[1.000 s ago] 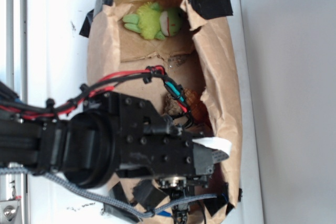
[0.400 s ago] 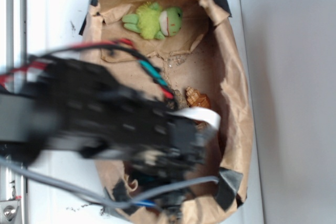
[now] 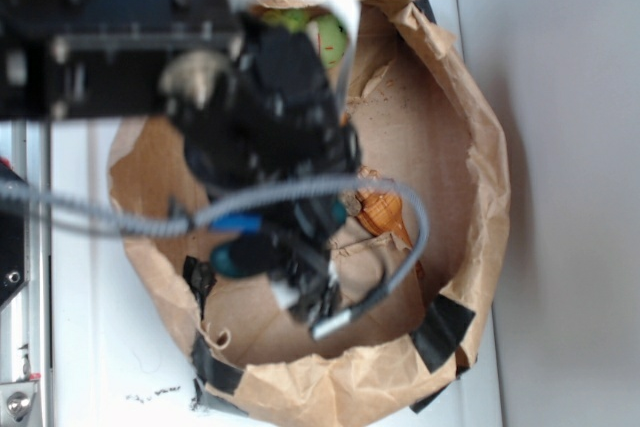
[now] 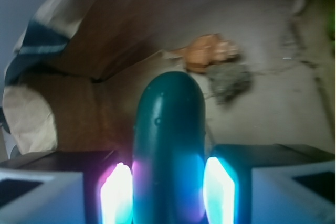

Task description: Grab the plastic pickle.

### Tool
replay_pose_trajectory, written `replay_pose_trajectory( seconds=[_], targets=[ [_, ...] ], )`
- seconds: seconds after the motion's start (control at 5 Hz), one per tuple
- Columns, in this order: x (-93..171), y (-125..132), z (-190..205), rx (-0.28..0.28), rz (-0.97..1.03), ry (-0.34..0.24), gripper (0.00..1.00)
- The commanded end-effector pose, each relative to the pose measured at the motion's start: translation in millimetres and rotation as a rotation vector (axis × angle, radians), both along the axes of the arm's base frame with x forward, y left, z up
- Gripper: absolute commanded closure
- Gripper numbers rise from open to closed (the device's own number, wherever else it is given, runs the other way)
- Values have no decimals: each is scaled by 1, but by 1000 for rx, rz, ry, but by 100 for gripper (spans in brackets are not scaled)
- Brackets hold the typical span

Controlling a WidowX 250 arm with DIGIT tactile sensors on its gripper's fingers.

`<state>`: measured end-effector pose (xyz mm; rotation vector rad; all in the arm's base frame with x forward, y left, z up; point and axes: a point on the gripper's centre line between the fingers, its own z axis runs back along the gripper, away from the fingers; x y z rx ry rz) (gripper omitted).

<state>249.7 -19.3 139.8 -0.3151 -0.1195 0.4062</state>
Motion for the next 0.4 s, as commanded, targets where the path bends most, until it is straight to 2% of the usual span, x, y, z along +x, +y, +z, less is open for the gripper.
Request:
replay_pose_trajectory(
  seconds=[0.0, 0.2],
  targets=[
    [39, 47, 47, 148, 243, -30, 100],
    [45, 47, 52, 282, 295, -141, 100]
  ],
)
